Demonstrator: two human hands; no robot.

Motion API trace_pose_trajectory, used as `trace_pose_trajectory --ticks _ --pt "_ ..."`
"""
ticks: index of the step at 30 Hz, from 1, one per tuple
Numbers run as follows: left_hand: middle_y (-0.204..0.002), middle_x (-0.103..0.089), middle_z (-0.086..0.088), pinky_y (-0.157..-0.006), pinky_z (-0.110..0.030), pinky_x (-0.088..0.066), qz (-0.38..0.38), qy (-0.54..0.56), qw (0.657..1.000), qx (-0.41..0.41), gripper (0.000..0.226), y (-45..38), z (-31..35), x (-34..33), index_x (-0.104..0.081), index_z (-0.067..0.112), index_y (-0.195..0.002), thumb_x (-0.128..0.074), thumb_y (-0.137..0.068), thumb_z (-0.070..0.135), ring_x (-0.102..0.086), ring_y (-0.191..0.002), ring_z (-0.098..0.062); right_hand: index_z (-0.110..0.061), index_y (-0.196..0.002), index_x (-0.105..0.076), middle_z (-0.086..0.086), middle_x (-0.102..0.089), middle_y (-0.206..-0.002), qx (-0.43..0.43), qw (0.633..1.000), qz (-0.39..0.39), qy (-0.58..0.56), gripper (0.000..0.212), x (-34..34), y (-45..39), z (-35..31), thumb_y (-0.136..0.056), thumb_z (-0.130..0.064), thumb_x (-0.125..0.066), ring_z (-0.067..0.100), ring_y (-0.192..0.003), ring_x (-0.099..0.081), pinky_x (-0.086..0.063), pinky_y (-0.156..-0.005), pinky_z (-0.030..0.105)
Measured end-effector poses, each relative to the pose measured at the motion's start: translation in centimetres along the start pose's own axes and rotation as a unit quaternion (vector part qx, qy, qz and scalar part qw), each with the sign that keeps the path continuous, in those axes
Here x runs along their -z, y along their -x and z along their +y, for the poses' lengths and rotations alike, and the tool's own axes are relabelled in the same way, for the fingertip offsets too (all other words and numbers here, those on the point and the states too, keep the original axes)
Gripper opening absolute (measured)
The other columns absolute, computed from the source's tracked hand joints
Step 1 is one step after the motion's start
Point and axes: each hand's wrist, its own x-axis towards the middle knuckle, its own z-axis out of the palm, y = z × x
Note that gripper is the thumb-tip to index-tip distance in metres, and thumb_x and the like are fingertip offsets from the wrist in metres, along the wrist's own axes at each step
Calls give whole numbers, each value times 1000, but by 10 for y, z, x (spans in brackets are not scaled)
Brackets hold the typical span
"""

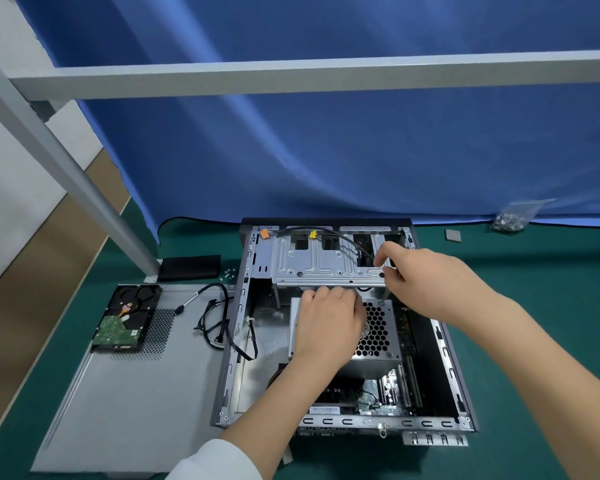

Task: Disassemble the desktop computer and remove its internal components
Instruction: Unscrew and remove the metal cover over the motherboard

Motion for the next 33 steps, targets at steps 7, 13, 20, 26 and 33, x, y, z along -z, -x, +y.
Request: trace_pose_trajectory --ticks 7,13,20,26,33 --pt "-87 -63 4 -80 -35 -33 0 2 1000 1 33 0 1 0 -59 20 -89 -31 -98 34 -52 -82 -20 -36 -102 -45 -10 -57 -71 -2 1000 -8 -8 12 2 1 2 -96 -32 -35 11 -59 -49 -28 -47 26" --pt "-87 -64 4 -79 -34 -33 4 2 1000 -3 34 0 1 1 -60 20 -88 -31 -99 33 -52 -81 -20 -35 -95 -45 -10 -62 -79 -18 1000 16 -6 14 1 1 1 -97 -43 -34 17 -67 -54 -31 -49 26" --pt "-97 -66 8 -84 -33 -33 1 31 999 -11 30 0 -1 1 -59 24 -108 -33 -99 36 -54 -89 -17 -39 -107 -44 -16 -48 -68 -8 998 -8 -58 17 -1 3 4 -94 -30 -39 -1 -60 -45 -29 -50 24" --pt "-111 -66 14 -93 -32 -31 -30 101 994 -18 33 -3 -3 3 -53 36 -122 -39 -95 49 -56 -102 -10 -38 -109 -42 -10 -63 -80 -15 999 9 -51 14 -4 3 8 -97 -42 -35 16 -73 -58 -38 -56 29" --pt "-109 -68 13 -91 -34 -34 -56 140 988 -34 29 -16 5 4 -61 37 -116 -46 -94 49 -60 -98 -12 -44 -120 -34 -12 -57 -80 -27 990 -23 -139 35 -4 6 6 -89 -30 -43 5 -70 -52 -42 -57 29"
